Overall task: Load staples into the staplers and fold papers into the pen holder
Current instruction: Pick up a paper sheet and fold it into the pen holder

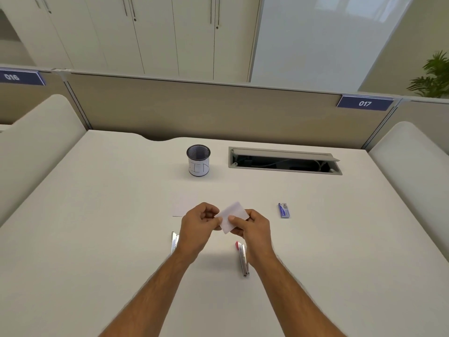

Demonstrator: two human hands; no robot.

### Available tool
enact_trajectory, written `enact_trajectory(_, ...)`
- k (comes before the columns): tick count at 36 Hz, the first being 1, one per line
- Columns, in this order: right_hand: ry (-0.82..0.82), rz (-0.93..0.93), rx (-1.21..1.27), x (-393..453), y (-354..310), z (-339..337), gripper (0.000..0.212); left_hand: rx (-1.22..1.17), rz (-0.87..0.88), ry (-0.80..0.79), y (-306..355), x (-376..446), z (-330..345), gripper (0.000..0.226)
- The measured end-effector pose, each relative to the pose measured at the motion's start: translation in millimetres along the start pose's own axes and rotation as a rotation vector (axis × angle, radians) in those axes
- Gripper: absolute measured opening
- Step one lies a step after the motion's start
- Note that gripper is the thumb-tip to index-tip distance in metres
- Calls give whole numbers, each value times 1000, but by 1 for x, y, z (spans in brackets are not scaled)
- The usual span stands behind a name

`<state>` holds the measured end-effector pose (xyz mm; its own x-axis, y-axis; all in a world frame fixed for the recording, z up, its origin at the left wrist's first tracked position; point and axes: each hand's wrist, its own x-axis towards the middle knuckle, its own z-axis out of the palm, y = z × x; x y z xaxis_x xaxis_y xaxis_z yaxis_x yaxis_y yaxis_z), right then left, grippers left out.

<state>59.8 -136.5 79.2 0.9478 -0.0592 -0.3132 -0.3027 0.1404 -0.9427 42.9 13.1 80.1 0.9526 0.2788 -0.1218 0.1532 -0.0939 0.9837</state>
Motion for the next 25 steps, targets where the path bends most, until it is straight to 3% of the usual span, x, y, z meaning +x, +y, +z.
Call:
enact_trajectory(17, -110, -10, -34, 37, -2, -9, 15, -21, -38, 107, 1, 6, 10, 15)
enact_trajectory(25, -155, -49, -173, 62, -19, 7, 8, 3, -47, 139, -3, 37, -5, 17)
